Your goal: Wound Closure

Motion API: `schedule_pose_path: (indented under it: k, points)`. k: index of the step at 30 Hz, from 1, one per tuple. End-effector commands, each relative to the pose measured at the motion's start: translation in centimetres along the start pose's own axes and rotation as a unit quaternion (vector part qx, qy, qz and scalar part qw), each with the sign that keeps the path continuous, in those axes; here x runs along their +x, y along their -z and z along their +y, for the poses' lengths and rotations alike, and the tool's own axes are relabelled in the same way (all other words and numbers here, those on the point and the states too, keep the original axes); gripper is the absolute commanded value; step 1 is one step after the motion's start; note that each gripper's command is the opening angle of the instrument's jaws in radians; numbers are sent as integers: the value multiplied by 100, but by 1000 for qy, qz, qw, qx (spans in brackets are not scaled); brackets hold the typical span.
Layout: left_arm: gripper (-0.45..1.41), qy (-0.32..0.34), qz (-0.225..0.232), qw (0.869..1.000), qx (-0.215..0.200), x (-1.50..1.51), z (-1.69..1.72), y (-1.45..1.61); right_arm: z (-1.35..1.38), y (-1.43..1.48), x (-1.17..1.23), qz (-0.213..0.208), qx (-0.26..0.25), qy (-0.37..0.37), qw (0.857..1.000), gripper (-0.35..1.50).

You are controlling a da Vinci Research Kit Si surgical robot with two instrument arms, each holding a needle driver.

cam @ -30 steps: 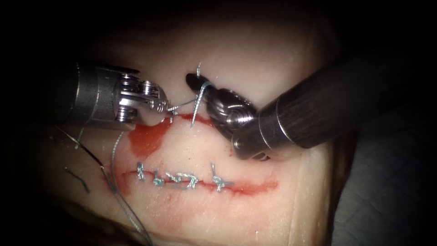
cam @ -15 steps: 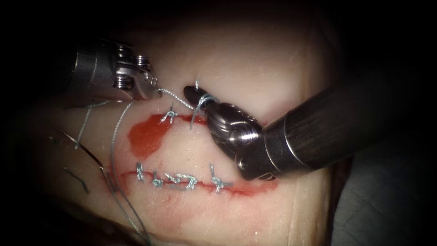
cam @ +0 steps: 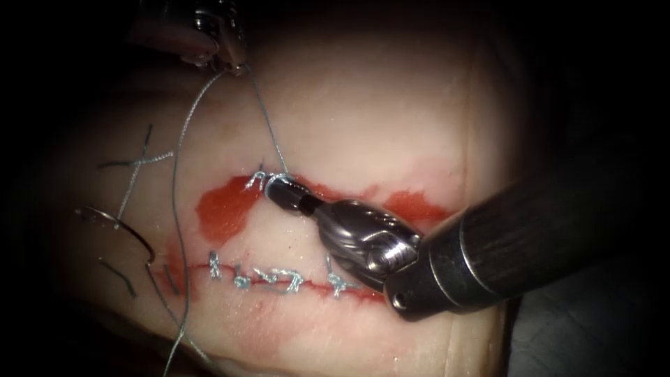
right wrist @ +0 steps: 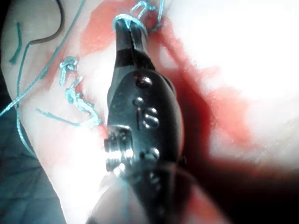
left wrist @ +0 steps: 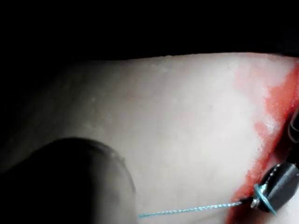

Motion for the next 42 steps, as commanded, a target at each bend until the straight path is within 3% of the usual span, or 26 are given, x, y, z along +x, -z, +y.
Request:
schedule_pose_path:
  k: [1, 13, 25, 34, 42]
  points:
    - [-45, 1, -1, 1000, -1, -6, 7, -6, 7, -6, 3, 1, -6, 8, 1000, -35]
    - [-45, 31, -33, 999, 9, -34, 34, -12, 32, 1, 4, 30, -70, 68, 995, -35]
    - [-45, 79, -88, 992, -40, -84, 77, -8, 40, -3, 25, 49, -85, 83, 992, -35]
    - [-45, 70, -82, 993, -54, -112, 97, -15, 51, 0, 35, 76, -89, 76, 990, -35]
    - [-45, 61, -78, 993, -62, -116, 95, -26, 60, 3, 38, 92, -95, 76, 988, -35]
